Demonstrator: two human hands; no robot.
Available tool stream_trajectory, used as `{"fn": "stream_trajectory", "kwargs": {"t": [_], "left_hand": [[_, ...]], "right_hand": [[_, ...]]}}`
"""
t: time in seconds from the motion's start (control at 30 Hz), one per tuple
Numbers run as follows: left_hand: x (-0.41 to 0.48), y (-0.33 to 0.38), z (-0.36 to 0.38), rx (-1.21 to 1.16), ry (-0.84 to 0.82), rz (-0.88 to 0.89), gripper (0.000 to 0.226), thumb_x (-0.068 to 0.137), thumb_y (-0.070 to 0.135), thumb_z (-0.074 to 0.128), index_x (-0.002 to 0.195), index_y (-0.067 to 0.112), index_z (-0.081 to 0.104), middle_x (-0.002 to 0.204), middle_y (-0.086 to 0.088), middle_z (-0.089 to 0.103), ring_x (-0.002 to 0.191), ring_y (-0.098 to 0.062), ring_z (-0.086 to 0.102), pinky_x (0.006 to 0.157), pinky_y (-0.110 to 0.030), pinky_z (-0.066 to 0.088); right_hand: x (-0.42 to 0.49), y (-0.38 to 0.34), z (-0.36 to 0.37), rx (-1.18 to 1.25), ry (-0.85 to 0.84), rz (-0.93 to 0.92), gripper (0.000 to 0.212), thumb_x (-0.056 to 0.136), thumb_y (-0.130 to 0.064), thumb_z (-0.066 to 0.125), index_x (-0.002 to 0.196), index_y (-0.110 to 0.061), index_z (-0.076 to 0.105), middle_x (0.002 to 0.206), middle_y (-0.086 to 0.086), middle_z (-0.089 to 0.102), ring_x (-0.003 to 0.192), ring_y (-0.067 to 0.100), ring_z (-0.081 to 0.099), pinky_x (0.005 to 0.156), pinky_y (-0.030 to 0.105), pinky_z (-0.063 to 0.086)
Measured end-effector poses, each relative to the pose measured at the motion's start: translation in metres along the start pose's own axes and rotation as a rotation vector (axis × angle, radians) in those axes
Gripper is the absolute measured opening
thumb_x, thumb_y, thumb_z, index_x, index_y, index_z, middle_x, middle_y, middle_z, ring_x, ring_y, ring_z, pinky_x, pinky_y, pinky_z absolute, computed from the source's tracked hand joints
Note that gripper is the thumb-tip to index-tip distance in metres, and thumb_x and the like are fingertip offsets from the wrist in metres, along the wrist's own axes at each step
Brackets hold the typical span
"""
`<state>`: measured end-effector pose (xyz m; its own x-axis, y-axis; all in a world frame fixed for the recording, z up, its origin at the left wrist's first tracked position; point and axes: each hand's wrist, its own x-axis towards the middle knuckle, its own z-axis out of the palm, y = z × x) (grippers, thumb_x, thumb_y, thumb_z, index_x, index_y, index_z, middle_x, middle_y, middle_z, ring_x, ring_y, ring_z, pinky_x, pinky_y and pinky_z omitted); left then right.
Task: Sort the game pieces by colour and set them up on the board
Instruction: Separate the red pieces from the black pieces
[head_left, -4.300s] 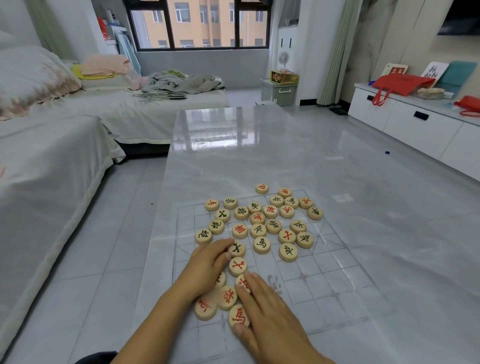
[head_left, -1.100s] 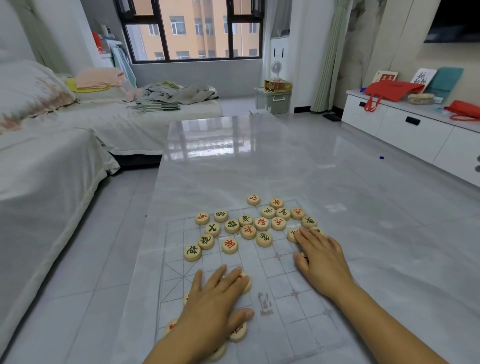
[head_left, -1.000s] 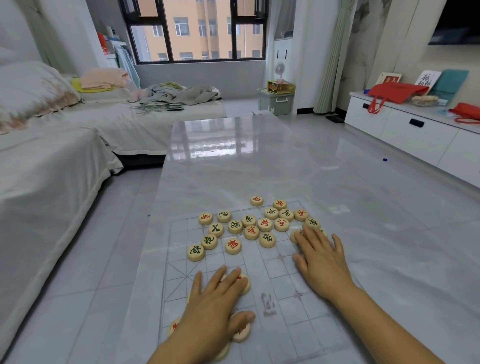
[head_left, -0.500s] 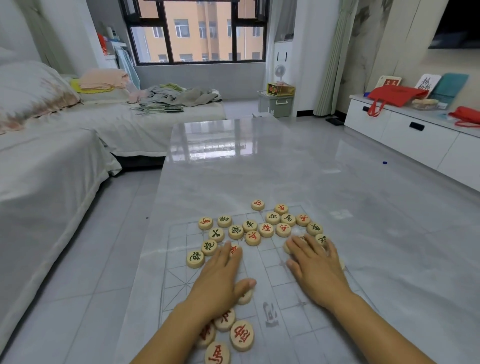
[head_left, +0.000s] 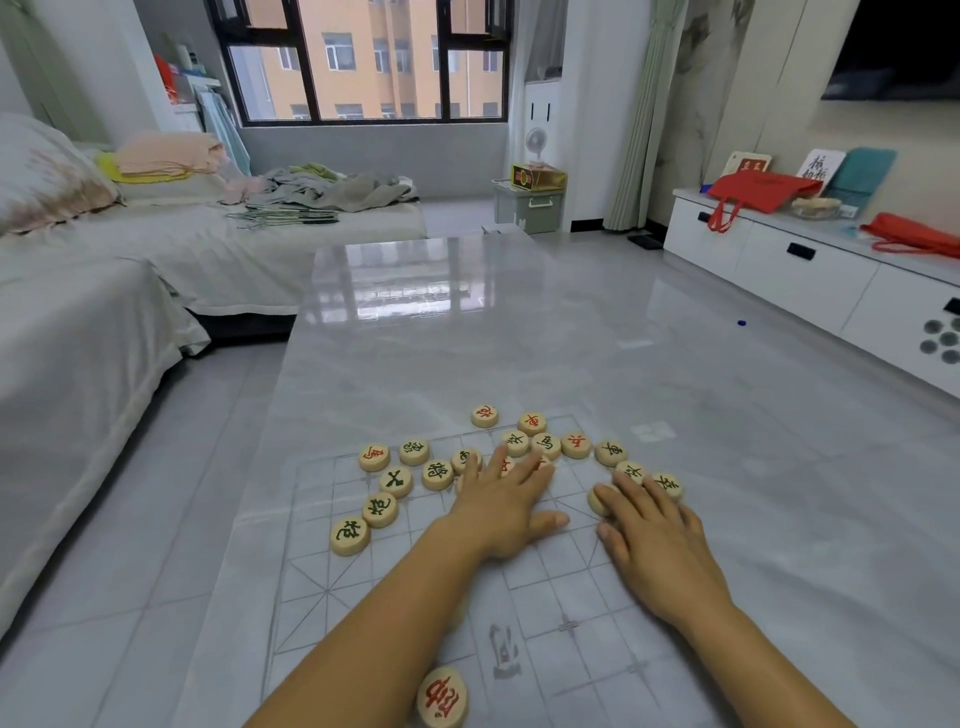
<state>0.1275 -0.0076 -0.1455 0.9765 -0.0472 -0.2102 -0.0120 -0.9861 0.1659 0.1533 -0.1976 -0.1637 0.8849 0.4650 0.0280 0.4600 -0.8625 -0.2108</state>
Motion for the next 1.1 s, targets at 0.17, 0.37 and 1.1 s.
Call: {"fn": "stream_trajectory", "kwargs": {"t": [0.17, 0.37, 1.1], "left_hand": [[-0.023, -0.003, 0.013, -0.009, -0.011, 0.039, 0.071, 0.091, 0.062, 0.024, 0.149, 0.030, -0.003, 0.157, 0.008, -0.013, 0.144, -0.021, -0.020, 0.116, -0.049, -0.014], [-0.085, -0.008, 0.019, 0.003, -0.041, 0.095, 0.073, 0.089, 0.064, 0.021, 0.147, 0.032, -0.009, 0.154, 0.013, -0.019, 0.142, -0.011, -0.023, 0.117, -0.041, -0.015], [-0.161, -0.031, 0.036, 0.023, -0.023, -0.004, 0.059, 0.086, 0.074, 0.016, 0.139, 0.049, 0.013, 0.152, 0.021, 0.020, 0.143, -0.014, 0.021, 0.107, -0.043, 0.010]], "right_hand": [[0.000, 0.001, 0.001, 0.007, 0.002, 0.006, 0.046, 0.096, -0.045, 0.023, 0.141, -0.038, 0.017, 0.156, -0.010, 0.004, 0.143, 0.016, -0.002, 0.115, 0.039, 0.009], [-0.002, -0.002, -0.001, 0.002, -0.009, 0.006, 0.048, 0.095, -0.050, 0.019, 0.140, -0.037, 0.019, 0.156, -0.008, 0.005, 0.143, 0.018, -0.001, 0.115, 0.039, 0.010], [0.001, -0.063, 0.003, 0.009, 0.011, -0.225, 0.087, 0.067, -0.061, -0.008, 0.142, -0.032, 0.025, 0.156, -0.003, 0.006, 0.143, 0.016, -0.001, 0.115, 0.038, -0.002]]}}
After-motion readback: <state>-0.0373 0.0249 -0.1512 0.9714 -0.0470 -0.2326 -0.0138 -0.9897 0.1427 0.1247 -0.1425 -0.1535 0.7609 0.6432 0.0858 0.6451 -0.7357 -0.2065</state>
